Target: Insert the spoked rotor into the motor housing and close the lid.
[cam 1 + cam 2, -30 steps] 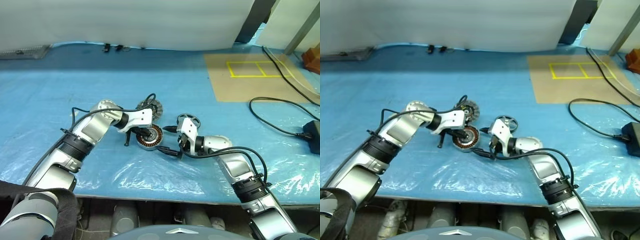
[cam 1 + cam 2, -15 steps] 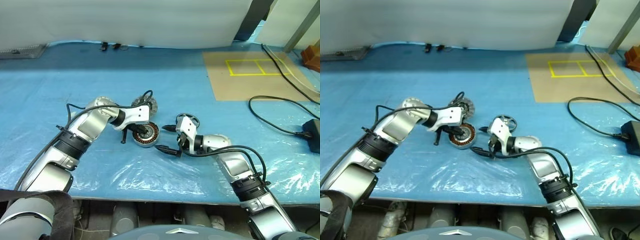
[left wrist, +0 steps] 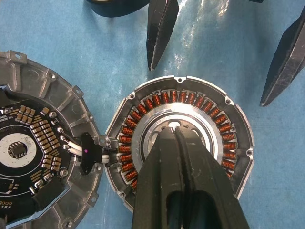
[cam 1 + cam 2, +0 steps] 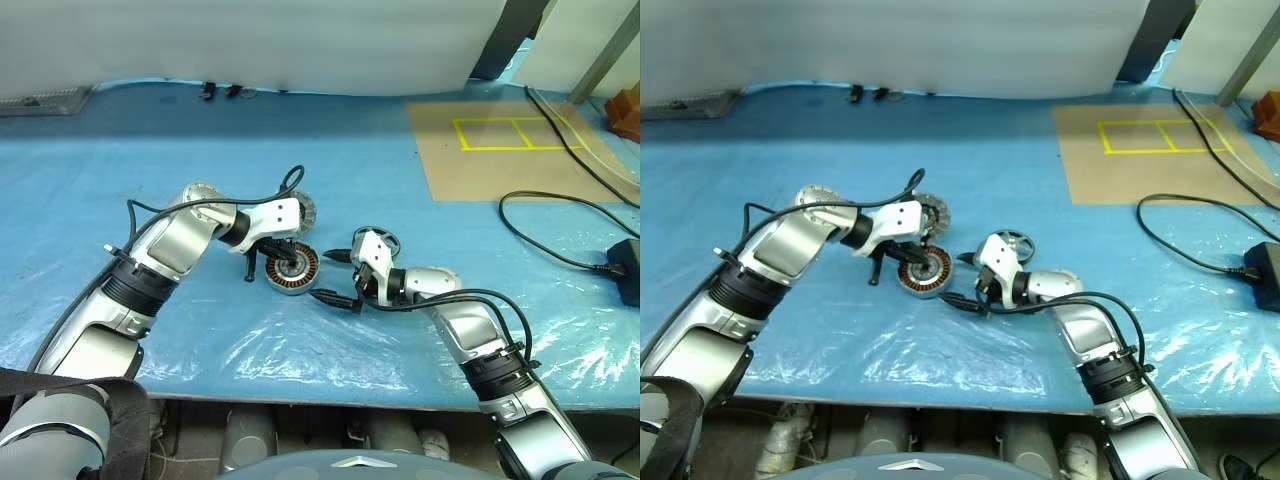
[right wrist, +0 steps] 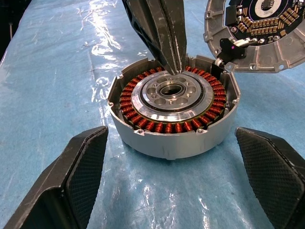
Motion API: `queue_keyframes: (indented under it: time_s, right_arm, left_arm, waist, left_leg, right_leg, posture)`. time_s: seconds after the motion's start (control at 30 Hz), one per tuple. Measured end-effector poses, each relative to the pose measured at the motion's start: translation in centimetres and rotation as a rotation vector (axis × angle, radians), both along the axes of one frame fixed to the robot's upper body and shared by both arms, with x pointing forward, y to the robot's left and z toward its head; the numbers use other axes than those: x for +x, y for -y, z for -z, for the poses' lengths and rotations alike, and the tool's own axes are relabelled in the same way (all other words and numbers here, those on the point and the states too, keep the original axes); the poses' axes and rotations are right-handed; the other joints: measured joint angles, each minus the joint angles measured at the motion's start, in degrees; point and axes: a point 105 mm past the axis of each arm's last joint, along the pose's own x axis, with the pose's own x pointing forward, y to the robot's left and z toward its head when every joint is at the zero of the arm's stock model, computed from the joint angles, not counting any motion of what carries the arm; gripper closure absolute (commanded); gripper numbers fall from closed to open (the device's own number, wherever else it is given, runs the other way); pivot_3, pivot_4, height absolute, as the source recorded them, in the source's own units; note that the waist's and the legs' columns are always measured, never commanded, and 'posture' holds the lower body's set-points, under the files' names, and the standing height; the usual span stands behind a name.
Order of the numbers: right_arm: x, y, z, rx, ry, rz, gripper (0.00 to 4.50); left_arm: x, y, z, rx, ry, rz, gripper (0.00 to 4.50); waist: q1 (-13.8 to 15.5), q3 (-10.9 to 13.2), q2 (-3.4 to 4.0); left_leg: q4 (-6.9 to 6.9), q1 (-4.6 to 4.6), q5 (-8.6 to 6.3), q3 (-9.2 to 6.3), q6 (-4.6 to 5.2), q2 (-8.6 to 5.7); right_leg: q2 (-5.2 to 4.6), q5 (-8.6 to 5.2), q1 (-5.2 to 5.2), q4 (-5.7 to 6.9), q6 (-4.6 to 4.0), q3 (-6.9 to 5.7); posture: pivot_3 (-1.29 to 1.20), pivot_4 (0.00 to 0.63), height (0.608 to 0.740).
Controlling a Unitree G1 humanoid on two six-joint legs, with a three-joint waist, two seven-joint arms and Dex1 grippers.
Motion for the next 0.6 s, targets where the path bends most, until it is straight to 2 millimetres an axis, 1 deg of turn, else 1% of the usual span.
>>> queue_keyframes:
  time_s: [0.1,0.2,0.27,0.37,0.43,0.53,0.6]
  right_arm:
    - [0.0,0.0,0.0,0.001,0.003,0.000,0.00]
    - [0.0,0.0,0.0,0.002,0.003,0.000,0.00]
    - [0.0,0.1,0.1,-0.001,0.005,0.006,0.00]
    - [0.1,0.2,0.1,-0.008,0.009,0.012,0.00]
    - [0.0,0.2,0.2,-0.007,0.008,0.011,0.00]
    - [-0.1,0.2,0.3,-0.006,0.007,0.006,0.00]
    - [-0.2,0.2,0.3,-0.003,0.009,0.002,0.00]
  left_arm:
    - [0.1,0.0,0.6,-0.003,-0.005,-0.014,4.45]
    - [0.4,0.1,1.7,-0.027,-0.004,-0.042,4.45]
    - [0.7,0.5,1.7,-0.059,0.012,-0.055,4.45]
    - [0.9,0.5,1.8,-0.132,0.009,-0.099,4.45]
    - [0.5,0.5,1.7,-0.227,-0.025,-0.131,4.45]
    - [-0.6,0.9,0.5,-0.390,-0.067,-0.141,4.45]
    - [-1.3,0.6,-0.2,-0.464,-0.084,-0.168,4.45]
  waist:
    - [0.0,0.0,0.00]
    - [0.0,0.0,0.00]
    - [0.1,0.0,0.00]
    - [0.1,0.0,0.00]
    - [0.1,0.0,0.00]
    - [0.0,0.0,-0.01]
    - [-0.2,0.0,-0.01]
  left_leg:
    - [0.00,-0.04,0.01,0.00,0.02,-0.01]
    - [0.03,-0.06,0.06,-0.02,0.10,-0.02]
    - [0.05,-0.05,0.06,-0.04,0.10,-0.03]
    - [0.09,-0.05,-0.02,-0.04,-0.02,-0.03]
    - [0.08,-0.08,-0.01,-0.04,-0.02,-0.02]
    - [0.06,-0.23,0.07,-0.04,0.12,0.02]
    - [0.04,-0.24,0.07,-0.03,0.12,0.05]
  right_leg:
    - [0.00,0.00,-0.02,0.00,0.00,0.00]
    - [0.00,0.00,-0.02,0.00,0.00,-0.01]
    - [-0.02,0.01,-0.01,0.02,0.01,-0.02]
    - [-0.03,0.01,0.00,0.03,0.01,-0.02]
    - [-0.02,0.01,-0.01,0.02,0.01,-0.03]
    - [0.00,0.01,-0.13,0.02,0.00,-0.06]
    - [0.03,0.01,-0.17,0.02,-0.01,-0.06]
  posture:
    - [0.00,0.150,0.740]
    - [0.00,0.150,0.740]
    - [0.00,0.150,0.740]
    - [0.00,0.150,0.740]
    - [0.00,0.150,0.740]
    - [0.00,0.150,0.740]
    - [0.00,0.150,0.740]
